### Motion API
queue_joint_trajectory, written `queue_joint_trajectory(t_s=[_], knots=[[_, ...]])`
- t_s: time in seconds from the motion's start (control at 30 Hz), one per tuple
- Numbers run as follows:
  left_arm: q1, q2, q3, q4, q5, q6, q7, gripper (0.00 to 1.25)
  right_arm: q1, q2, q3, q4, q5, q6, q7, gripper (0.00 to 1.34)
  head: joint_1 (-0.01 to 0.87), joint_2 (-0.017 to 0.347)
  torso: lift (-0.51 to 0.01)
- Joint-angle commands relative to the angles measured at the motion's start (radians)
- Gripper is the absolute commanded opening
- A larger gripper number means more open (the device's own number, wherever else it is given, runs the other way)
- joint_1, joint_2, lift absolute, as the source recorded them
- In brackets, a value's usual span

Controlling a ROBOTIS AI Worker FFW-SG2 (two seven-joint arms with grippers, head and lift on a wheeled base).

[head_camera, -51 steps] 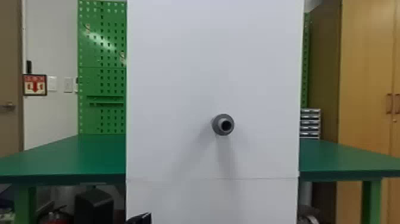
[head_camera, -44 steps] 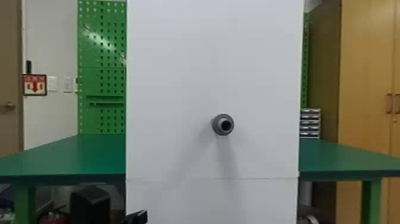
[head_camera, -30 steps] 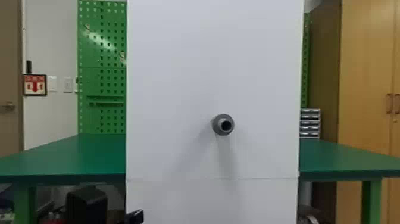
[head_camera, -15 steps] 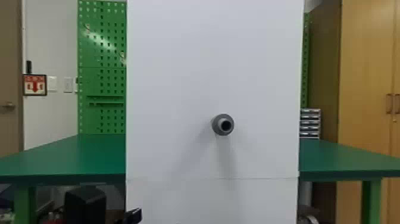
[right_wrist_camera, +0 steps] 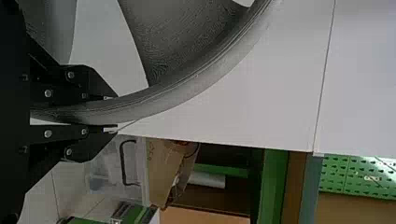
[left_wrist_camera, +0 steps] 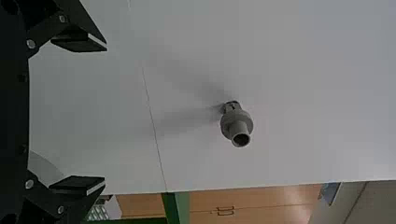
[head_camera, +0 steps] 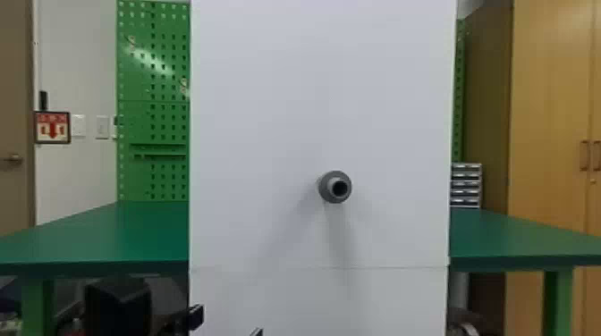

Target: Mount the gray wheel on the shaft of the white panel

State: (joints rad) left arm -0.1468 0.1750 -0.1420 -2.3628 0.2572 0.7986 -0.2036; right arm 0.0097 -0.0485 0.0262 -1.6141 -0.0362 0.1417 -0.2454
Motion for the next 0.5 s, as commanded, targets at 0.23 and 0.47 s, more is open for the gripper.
queue_joint_trajectory(t_s=[0.23,0.47], knots=[[0.003,0.000,-0.002,-0.003,-0.001,-0.004,0.010,0.99,-0.086,-0.031,0.034,-0.159,-0.028,0.243,0.032,0.10,0.038,-0.013,-0.500],[0.004,0.000,-0.002,-0.007,-0.004,-0.004,0.021,0.99,-0.122,-0.025,0.038,-0.256,-0.025,0.377,0.031,0.10,0.038,-0.013,-0.500]])
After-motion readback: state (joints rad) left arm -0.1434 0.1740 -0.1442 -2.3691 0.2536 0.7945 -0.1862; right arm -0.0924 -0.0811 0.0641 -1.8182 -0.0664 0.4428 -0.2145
